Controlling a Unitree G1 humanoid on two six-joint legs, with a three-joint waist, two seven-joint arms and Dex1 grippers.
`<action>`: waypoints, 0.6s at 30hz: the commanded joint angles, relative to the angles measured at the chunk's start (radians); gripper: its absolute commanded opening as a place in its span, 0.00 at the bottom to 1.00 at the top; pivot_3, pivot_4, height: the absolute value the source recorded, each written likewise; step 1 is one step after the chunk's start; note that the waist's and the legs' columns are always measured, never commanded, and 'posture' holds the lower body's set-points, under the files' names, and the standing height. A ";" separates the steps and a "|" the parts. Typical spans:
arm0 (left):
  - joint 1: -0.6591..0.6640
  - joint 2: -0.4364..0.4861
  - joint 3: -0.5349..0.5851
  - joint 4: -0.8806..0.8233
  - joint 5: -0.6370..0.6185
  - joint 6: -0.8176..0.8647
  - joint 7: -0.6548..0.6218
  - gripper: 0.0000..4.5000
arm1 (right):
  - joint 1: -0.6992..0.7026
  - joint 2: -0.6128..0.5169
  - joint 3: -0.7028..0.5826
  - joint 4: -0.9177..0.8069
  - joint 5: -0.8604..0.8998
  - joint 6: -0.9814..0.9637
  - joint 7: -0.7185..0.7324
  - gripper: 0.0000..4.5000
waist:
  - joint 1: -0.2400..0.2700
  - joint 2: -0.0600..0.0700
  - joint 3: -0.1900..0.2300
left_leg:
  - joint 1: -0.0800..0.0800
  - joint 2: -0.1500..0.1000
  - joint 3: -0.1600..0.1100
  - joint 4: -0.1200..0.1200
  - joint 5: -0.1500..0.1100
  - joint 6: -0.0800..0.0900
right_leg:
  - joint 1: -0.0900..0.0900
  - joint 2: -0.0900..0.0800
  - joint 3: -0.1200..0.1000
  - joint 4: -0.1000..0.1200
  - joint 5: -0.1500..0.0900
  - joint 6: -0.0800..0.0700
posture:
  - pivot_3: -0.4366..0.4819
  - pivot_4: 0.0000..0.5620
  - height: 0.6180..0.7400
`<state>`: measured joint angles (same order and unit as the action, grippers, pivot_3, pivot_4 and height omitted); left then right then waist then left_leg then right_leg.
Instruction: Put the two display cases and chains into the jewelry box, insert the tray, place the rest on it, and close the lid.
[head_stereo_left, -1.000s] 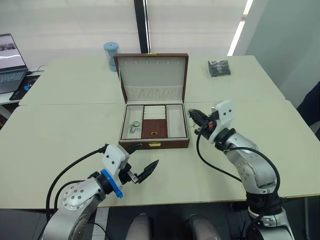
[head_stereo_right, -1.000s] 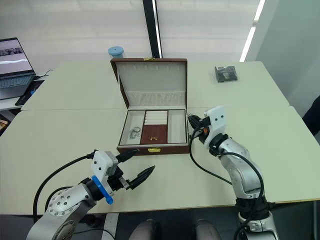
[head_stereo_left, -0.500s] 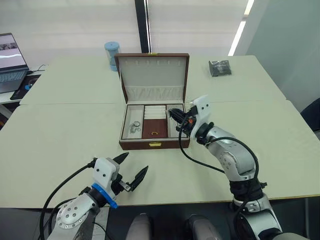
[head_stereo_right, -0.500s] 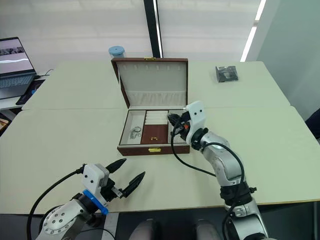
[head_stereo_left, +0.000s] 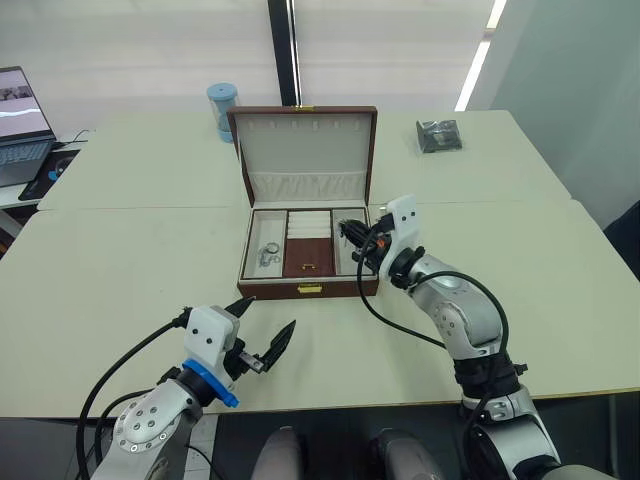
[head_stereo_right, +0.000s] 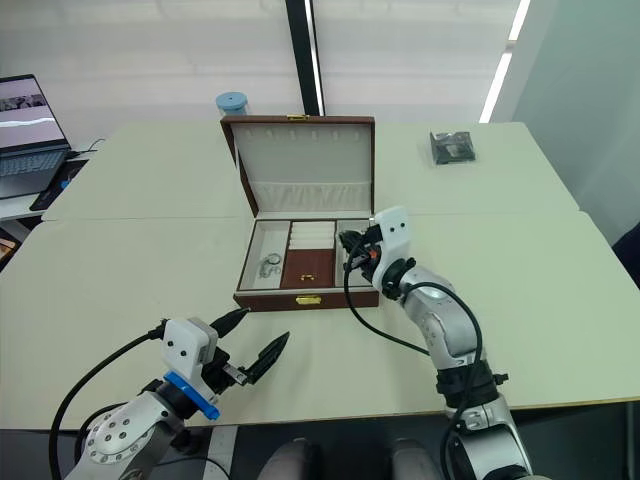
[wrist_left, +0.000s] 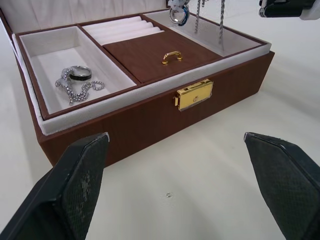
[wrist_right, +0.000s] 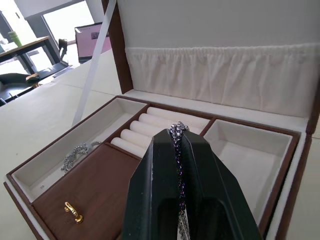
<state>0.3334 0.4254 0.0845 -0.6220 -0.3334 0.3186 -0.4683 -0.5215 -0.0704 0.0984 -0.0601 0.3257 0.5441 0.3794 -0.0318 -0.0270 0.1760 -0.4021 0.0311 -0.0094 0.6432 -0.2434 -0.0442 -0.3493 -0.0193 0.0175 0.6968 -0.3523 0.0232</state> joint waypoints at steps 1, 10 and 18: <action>-0.020 0.004 0.007 -0.043 -0.018 0.013 0.003 1.00 | -0.007 0.002 -0.010 -0.027 -0.003 -0.023 -0.005 0.00 | 0.000 0.000 0.000 | 0.000 0.000 0.000 0.000 0.000 0.000 | 0.000 0.000 0.000 0.000 0.000 0.000 | 0.48 0.27 1.00; -0.057 0.013 0.015 -0.052 -0.039 0.064 0.002 1.00 | 0.010 0.001 -0.017 -0.044 -0.001 -0.014 -0.019 0.49 | 0.000 0.000 0.000 | 0.000 0.000 0.000 0.000 0.000 0.000 | 0.000 0.000 0.000 0.000 0.000 0.000 | 0.48 0.27 1.00; -0.053 0.010 0.013 -0.081 -0.037 0.072 0.001 1.00 | 0.018 -0.007 -0.023 -0.052 0.005 -0.018 -0.010 1.00 | 0.000 0.000 0.000 | 0.000 0.000 0.000 0.000 0.000 0.000 | 0.000 0.000 0.000 0.000 0.000 0.000 | 0.48 0.27 1.00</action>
<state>0.2899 0.4316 0.0849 -0.6749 -0.3594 0.4091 -0.4648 -0.4997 -0.0754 0.0930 -0.0634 0.3189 0.5435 0.3649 -0.0317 -0.0270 0.1760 -0.4023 0.0312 -0.0093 0.6428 -0.2434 -0.0443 -0.3495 -0.0193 0.0175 0.6968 -0.3523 0.0232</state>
